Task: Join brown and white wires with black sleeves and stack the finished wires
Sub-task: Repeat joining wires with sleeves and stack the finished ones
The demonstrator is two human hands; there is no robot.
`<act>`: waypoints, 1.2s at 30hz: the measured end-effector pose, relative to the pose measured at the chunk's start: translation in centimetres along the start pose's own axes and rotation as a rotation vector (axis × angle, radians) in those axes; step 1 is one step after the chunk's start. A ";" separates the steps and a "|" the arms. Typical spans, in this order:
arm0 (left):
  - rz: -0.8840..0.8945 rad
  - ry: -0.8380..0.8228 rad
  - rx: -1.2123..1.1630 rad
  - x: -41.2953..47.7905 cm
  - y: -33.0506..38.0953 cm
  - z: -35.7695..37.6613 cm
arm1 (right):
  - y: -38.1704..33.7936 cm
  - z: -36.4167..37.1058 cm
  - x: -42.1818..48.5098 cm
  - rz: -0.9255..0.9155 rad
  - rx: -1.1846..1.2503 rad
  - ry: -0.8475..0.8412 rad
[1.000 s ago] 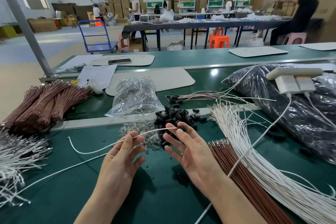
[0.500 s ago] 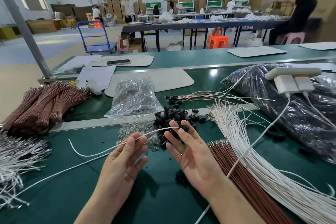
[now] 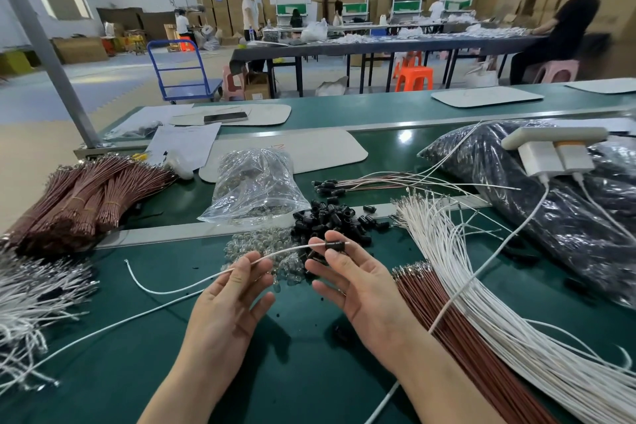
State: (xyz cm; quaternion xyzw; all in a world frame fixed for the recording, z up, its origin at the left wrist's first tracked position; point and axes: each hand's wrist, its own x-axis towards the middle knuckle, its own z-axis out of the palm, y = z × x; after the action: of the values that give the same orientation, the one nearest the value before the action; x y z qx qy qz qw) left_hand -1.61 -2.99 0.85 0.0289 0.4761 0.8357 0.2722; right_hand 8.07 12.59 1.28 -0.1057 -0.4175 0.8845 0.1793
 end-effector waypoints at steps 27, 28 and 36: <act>0.293 -0.121 0.358 -1.0 -1.5 0.8 | 1.3 0.3 -0.1 -0.051 -0.283 -0.037; 0.288 -0.121 0.351 -1.1 -1.5 0.8 | 1.2 0.2 -0.1 -0.054 -0.278 -0.027; 0.211 0.024 0.116 -0.5 -0.1 0.2 | 0.6 -0.4 0.1 -0.090 -0.264 0.001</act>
State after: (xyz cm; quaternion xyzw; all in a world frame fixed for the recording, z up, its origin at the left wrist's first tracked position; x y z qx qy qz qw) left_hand -1.03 -3.05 0.96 0.0848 0.5211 0.8311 0.1750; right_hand 7.94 12.57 0.56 -0.1101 -0.5343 0.8130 0.2035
